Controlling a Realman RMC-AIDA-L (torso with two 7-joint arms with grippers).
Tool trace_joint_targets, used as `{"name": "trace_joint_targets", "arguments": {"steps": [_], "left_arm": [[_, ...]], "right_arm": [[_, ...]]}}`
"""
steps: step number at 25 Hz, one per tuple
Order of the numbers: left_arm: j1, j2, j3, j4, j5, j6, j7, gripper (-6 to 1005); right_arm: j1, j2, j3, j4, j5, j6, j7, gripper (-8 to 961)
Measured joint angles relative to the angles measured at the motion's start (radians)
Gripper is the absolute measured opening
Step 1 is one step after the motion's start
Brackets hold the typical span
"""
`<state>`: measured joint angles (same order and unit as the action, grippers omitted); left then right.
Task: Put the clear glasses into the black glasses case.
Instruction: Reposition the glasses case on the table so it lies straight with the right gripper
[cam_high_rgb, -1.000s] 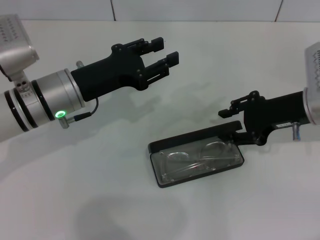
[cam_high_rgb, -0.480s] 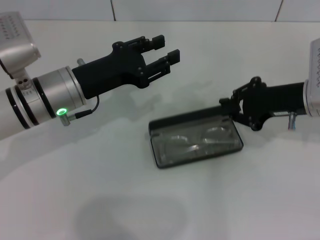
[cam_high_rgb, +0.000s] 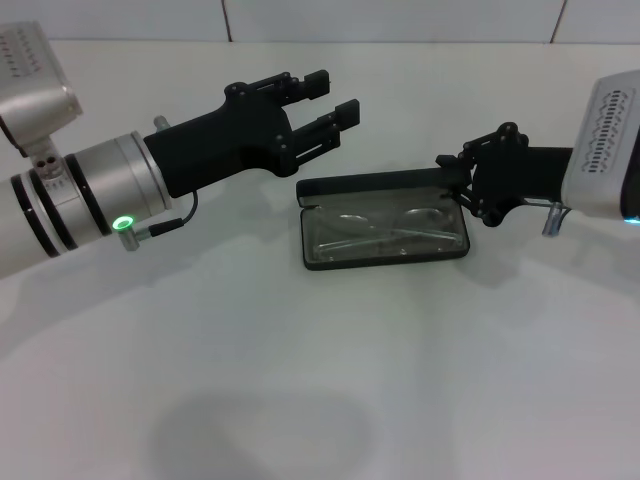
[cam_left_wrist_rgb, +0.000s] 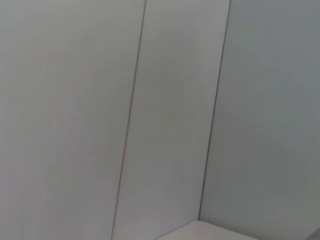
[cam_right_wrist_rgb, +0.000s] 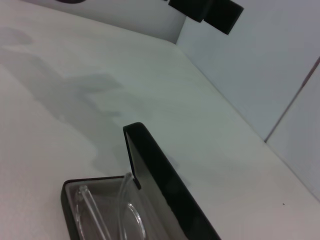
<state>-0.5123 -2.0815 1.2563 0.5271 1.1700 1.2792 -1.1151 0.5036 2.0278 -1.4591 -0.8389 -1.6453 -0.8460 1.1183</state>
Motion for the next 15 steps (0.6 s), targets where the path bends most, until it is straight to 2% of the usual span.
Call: {"name": "trace_joint_targets", "arguments": {"steps": [9, 15], "left_arm": [[0.000, 0.009, 0.000, -0.009, 0.002, -0.012, -0.018, 596], [-0.003, 0.016, 0.000, -0.010, 0.007, -0.050, -0.080, 605]], "right_arm": [[-0.009, -0.006, 0.003, -0.011, 0.039, -0.013, 0.023, 224], [-0.044, -0.007, 0.004, -0.042, 0.052, -0.029, 0.063, 259]]}}
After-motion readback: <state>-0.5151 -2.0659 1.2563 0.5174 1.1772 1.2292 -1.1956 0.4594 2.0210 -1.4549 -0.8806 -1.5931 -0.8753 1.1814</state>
